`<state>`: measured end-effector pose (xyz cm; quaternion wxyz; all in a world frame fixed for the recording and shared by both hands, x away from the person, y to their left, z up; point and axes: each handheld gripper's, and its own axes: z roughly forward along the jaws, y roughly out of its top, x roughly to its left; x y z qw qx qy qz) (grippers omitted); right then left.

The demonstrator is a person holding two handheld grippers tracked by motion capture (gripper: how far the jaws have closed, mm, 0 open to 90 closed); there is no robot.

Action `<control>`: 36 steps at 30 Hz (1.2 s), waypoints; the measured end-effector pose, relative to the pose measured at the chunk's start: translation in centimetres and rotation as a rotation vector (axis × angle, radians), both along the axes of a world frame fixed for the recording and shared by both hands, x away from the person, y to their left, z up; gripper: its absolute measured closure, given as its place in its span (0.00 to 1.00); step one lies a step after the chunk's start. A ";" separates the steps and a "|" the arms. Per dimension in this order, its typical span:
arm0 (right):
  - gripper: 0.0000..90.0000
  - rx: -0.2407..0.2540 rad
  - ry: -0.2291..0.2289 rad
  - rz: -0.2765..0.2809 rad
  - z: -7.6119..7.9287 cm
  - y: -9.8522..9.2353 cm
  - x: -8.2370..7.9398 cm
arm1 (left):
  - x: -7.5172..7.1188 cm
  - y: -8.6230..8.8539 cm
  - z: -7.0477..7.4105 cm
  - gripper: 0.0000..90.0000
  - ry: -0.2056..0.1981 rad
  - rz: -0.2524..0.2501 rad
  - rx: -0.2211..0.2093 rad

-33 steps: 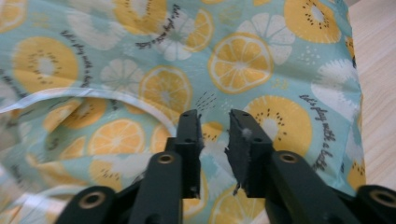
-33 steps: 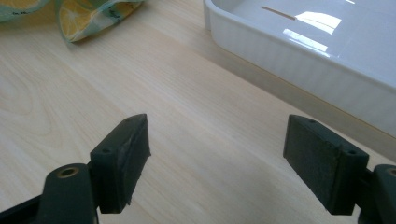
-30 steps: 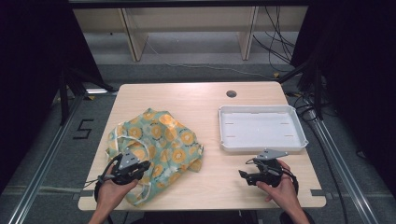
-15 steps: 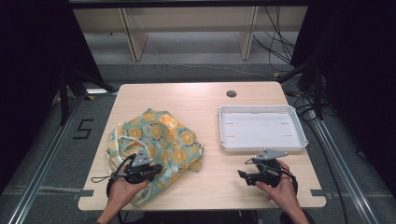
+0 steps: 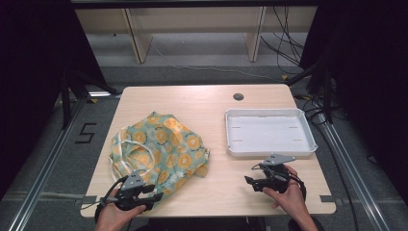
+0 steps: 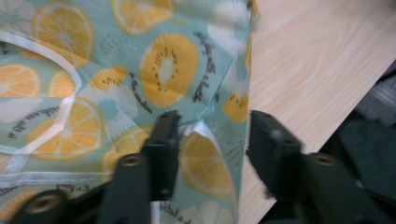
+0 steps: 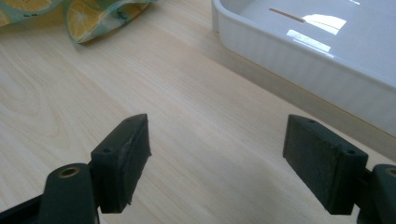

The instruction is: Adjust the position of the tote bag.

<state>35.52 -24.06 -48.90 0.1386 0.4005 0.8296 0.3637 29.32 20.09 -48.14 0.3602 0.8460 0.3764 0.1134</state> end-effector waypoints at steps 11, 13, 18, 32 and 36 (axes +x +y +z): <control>0.27 0.009 0.008 -0.002 0.0 0.0 0.0 | 0.5 -3.0 -0.9 0.99 -0.018 -0.102 0.041; 0.27 0.006 0.006 -0.004 0.0 0.0 0.0 | 0.7 -3.9 -0.9 0.98 -0.024 -0.114 0.038; 0.27 0.006 0.007 -0.004 0.0 0.0 0.0 | 1.3 -7.0 -0.7 0.98 -0.036 -0.163 0.036; 0.27 0.006 0.007 -0.002 0.0 -0.1 0.0 | 4.0 -15.1 -0.3 0.98 -0.052 -0.255 0.059; 0.27 0.012 0.004 -0.009 0.0 -0.1 0.0 | 4.9 -17.1 -0.6 0.98 -0.036 -0.268 0.073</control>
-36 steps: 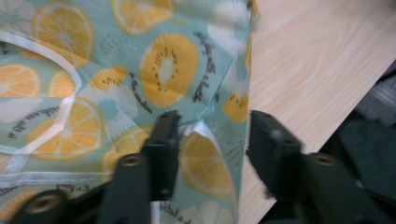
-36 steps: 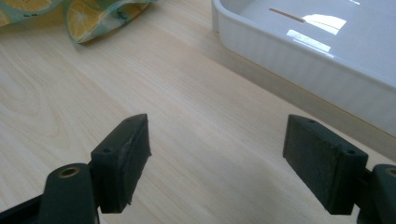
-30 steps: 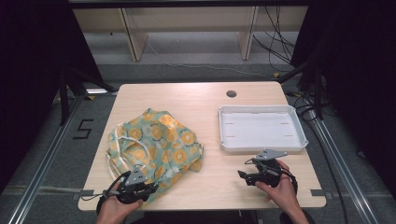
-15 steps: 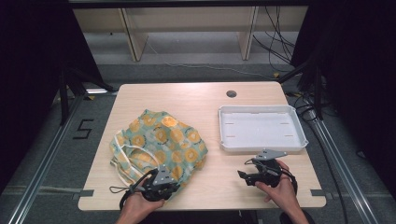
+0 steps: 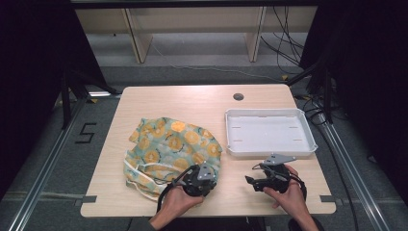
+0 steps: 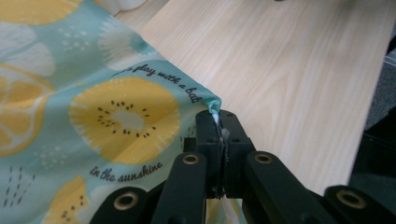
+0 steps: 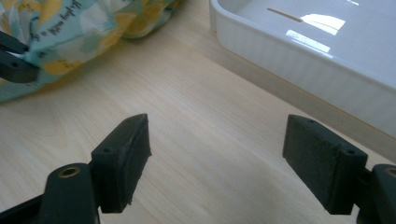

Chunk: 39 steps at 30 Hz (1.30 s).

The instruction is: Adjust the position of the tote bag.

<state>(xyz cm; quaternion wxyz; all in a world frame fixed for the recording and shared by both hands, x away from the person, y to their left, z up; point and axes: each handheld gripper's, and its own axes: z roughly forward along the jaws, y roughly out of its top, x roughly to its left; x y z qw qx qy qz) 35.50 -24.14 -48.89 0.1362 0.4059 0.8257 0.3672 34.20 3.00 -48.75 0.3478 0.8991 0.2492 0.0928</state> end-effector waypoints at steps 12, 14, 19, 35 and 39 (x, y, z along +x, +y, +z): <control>0.27 -0.004 -0.013 0.003 0.1 -0.2 0.0 | -0.1 0.7 1.5 0.57 0.000 0.044 -0.108; 0.27 0.010 -0.019 0.002 0.2 0.2 -0.2 | -0.8 2.8 2.8 0.49 -0.020 0.052 -0.158; 0.26 0.028 -0.011 0.026 0.6 1.0 -0.5 | -0.7 9.8 5.5 0.43 -0.071 0.181 -0.234; 0.26 0.037 -0.018 0.074 0.7 2.9 -1.1 | 4.7 26.3 2.6 0.37 -0.075 0.530 -0.084; 0.26 0.031 -0.008 0.077 0.7 2.9 -1.1 | 5.9 27.1 1.2 0.33 -0.007 0.483 -0.110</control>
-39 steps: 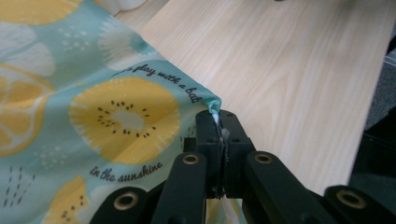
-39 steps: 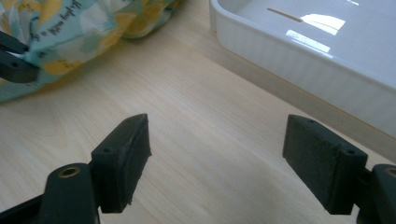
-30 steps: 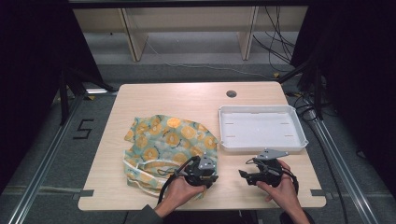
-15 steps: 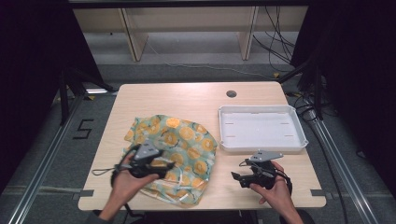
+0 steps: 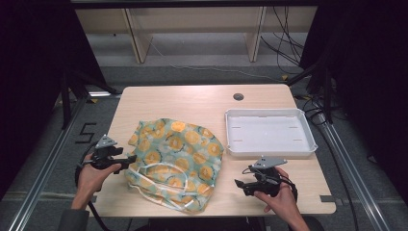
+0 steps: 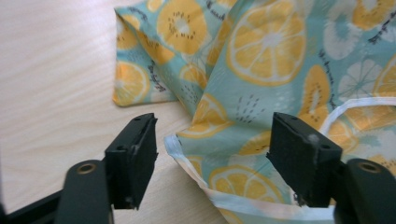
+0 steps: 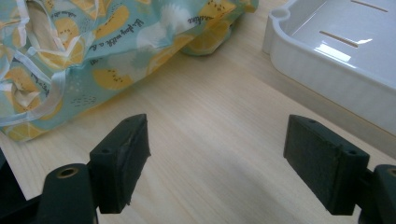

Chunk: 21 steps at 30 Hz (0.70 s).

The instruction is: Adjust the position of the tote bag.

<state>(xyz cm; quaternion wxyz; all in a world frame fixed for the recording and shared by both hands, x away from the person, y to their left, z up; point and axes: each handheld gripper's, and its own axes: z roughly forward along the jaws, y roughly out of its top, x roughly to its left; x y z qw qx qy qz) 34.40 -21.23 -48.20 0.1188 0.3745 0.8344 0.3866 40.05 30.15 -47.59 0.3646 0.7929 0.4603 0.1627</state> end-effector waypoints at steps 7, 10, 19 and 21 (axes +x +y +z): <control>0.26 -0.002 0.003 -0.002 -0.1 0.1 0.0 | 0.5 0.4 -2.4 0.46 0.065 -0.026 -0.046; 0.26 0.005 -0.010 0.009 -0.1 0.3 0.0 | 0.3 0.2 -2.6 0.60 0.062 -0.037 -0.049; 0.25 0.059 0.008 0.048 0.5 1.7 -0.5 | -1.5 -1.5 -2.9 0.98 0.031 -0.111 -0.013; 0.25 0.064 0.010 0.082 0.7 2.9 -0.7 | -2.4 -2.1 -2.6 0.99 0.020 -0.133 0.005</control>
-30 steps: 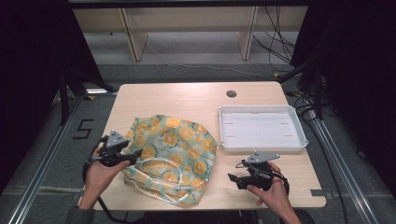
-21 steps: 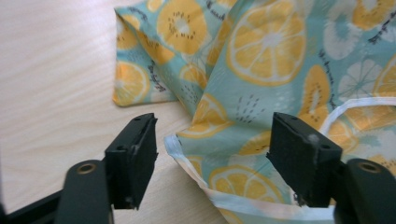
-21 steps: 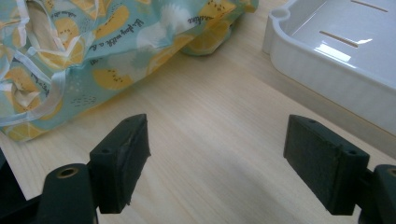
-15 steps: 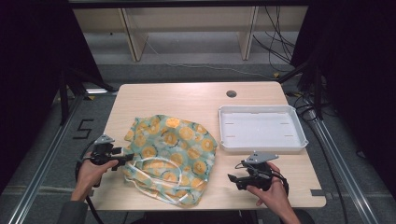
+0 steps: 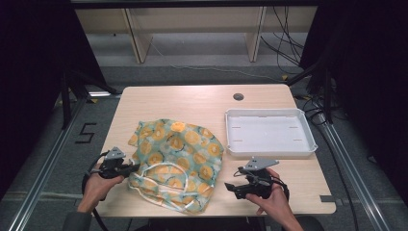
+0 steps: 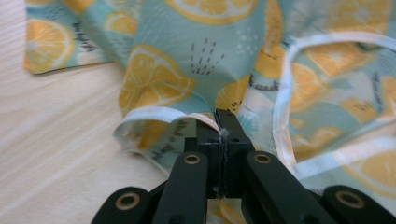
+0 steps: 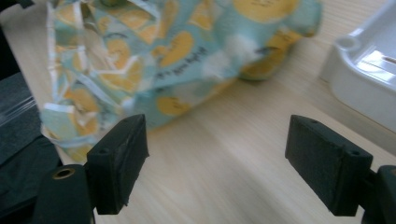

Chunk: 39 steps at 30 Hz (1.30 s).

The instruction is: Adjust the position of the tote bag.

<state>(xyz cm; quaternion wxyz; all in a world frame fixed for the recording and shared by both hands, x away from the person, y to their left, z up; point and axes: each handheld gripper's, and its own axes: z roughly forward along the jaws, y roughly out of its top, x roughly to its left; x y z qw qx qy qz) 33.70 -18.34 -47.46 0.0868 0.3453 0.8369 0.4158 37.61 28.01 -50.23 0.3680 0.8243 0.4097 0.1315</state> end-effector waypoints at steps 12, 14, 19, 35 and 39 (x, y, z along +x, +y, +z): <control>0.39 -0.012 0.058 0.047 -0.4 5.9 0.9 | -4.0 -1.8 1.1 0.99 -0.033 -0.021 0.015; 0.61 -0.095 0.002 0.042 -1.0 6.2 1.5 | -4.5 -1.8 1.2 0.99 -0.038 -0.031 0.023; 0.92 -0.255 -0.045 0.082 -1.3 5.5 2.2 | -6.0 -2.3 0.7 0.99 -0.031 -0.022 -0.013; 0.95 -0.265 -0.092 0.053 -0.9 3.5 4.3 | -7.0 -3.5 0.1 0.98 0.006 -0.057 -0.010; 0.95 -0.275 -0.102 0.049 -0.9 3.3 4.6 | -7.3 -3.6 0.1 0.98 0.015 -0.082 -0.007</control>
